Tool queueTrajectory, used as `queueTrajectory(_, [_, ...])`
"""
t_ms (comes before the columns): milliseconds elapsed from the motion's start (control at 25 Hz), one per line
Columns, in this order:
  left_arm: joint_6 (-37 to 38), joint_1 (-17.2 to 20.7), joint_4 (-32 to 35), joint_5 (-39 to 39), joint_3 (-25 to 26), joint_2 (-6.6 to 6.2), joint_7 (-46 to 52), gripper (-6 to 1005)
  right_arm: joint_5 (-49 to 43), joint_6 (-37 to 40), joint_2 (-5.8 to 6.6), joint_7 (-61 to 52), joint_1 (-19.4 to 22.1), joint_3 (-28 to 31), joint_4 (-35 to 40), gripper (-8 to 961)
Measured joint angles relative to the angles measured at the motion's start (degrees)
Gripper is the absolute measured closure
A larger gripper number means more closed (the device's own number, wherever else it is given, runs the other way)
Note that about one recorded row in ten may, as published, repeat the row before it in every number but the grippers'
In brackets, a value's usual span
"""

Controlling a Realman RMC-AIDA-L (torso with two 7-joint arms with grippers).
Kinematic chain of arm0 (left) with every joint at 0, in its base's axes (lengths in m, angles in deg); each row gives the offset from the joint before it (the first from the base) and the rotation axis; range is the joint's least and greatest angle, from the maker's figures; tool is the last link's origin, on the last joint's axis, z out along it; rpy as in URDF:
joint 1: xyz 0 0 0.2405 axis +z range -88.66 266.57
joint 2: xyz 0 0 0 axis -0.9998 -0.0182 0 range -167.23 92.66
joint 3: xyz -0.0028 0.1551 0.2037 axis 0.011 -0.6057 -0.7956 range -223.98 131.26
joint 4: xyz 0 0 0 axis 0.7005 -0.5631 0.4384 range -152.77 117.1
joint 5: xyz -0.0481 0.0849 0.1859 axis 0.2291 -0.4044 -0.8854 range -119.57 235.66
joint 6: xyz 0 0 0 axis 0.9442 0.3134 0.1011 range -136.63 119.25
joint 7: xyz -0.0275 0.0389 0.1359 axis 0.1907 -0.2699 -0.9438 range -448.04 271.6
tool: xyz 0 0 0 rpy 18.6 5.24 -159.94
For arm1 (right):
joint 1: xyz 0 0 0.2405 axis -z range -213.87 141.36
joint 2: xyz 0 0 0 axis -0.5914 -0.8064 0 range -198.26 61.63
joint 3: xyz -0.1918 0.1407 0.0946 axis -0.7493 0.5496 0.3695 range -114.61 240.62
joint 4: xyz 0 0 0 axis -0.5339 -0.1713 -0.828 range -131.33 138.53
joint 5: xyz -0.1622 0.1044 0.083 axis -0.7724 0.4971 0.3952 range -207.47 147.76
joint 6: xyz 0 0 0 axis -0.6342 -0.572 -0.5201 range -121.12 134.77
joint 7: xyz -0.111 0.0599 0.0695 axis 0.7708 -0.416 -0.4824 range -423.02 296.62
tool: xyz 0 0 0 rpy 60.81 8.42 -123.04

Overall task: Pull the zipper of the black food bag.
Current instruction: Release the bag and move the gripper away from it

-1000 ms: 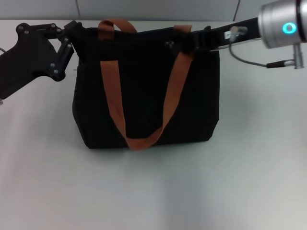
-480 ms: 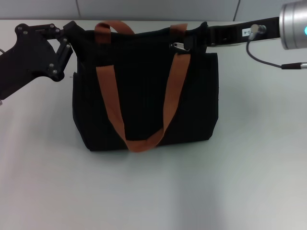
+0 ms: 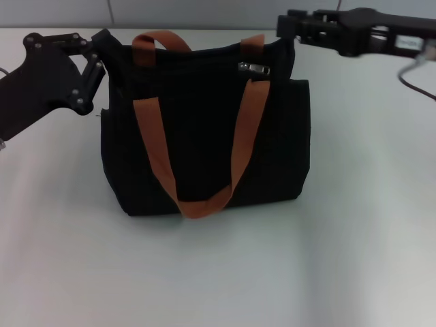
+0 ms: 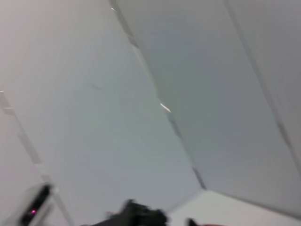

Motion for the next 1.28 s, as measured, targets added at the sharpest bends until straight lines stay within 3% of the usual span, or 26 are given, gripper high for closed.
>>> queueTrajectory(80, [0.3,0.0,-0.3,0.0,0.0,-0.01,0.0,973,4.6,4.6,0.04,9.2,1.1,1.1,-2.9,641])
queueTrajectory(120, [0.8,0.1,-0.3,0.0,0.0,-0.02,-0.2,973,8.7,10.8,0.06,19.3,1.8,2.6,-7.5,611])
queueTrajectory(240, [1.3,0.3,-0.3,0.1,0.0,-0.01,-0.4,972,10.9,16.4,0.07,28.2,2.1,4.0,-13.5,522])
queueTrajectory(320, [1.5,0.3,-0.3,0.1,0.0,-0.02,-0.4,972,10.8,23.3,0.47,41.0,1.9,5.4,-23.6,462])
queueTrajectory(360, [1.5,0.4,-0.3,0.1,0.0,-0.04,-0.2,972,10.8,23.3,0.47,41.0,1.9,5.4,-23.6,418])
queueTrajectory(440, [1.2,0.3,-0.4,0.1,0.0,-0.10,0.6,972,7.7,26.6,1.00,52.1,1.7,5.6,-31.1,329])
queueTrajectory(520, [0.9,0.3,-0.4,0.1,0.0,-0.15,1.2,972,4.6,26.4,0.93,57.1,2.0,5.7,-33.9,240])
queueTrajectory(720, [-0.8,0.5,-0.4,0.2,0.0,-0.18,3.0,969,-3.7,21.0,0.26,65.5,2.2,5.6,-40.0,180])
queueTrajectory(1280, [-1.4,2.2,0.4,0.1,0.9,-0.50,12.8,882,-3.5,18.3,0.15,69.1,2.1,5.8,-43.9,180])
